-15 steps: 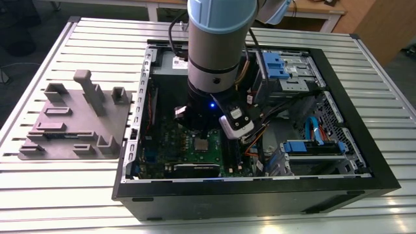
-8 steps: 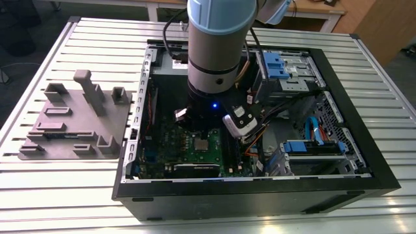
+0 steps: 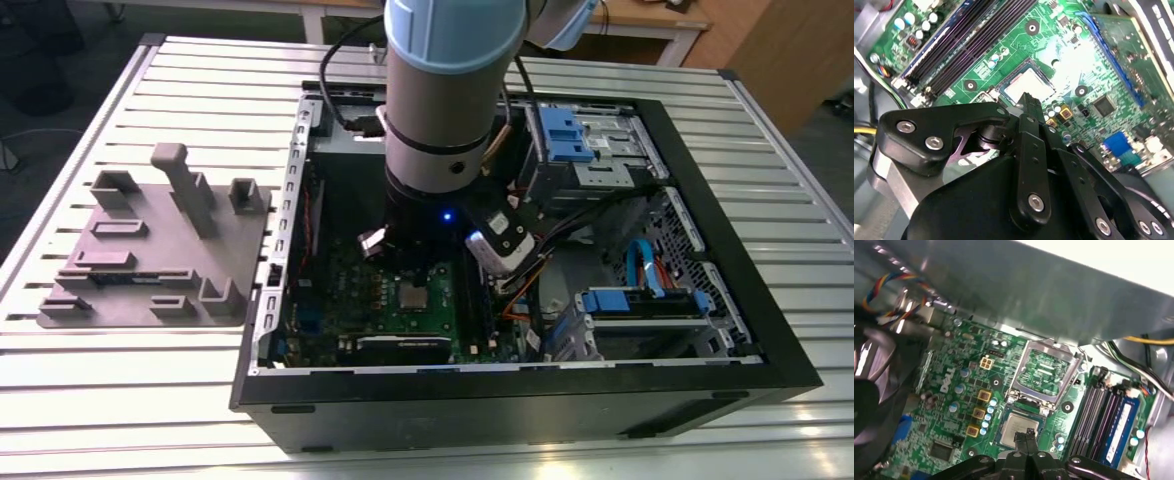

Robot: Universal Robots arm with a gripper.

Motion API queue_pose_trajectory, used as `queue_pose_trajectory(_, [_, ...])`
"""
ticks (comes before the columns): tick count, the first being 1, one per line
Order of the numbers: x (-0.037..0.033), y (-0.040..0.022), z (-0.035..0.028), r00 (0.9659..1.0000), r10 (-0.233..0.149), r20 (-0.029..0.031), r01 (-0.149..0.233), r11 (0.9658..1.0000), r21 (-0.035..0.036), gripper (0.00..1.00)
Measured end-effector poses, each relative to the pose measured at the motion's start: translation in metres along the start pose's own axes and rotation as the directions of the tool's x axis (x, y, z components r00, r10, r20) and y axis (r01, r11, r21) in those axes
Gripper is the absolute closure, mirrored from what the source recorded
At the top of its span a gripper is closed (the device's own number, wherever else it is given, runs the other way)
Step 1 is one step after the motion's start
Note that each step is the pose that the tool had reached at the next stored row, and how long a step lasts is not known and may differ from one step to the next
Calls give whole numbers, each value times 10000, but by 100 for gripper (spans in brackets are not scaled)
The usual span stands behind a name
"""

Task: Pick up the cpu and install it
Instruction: 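Close the cpu cover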

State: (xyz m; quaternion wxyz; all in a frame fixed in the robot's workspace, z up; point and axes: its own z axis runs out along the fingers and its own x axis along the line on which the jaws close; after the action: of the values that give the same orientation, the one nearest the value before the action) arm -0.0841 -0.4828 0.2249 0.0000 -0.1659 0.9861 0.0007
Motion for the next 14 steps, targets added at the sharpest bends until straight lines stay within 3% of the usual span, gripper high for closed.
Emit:
queue_pose_trajectory(3, [0,0,5,9986,-538,-1,538,9986,0,90])
queue_pose_trajectory(7, [0,0,11,9920,-1261,-2,1261,9920,0,90])
queue_pose_trajectory(11, [0,0,18,9801,-1986,-3,1986,9801,0,90])
queue_pose_trajectory(14, [0,0,23,9679,-2513,-3,2513,9679,-1,90])
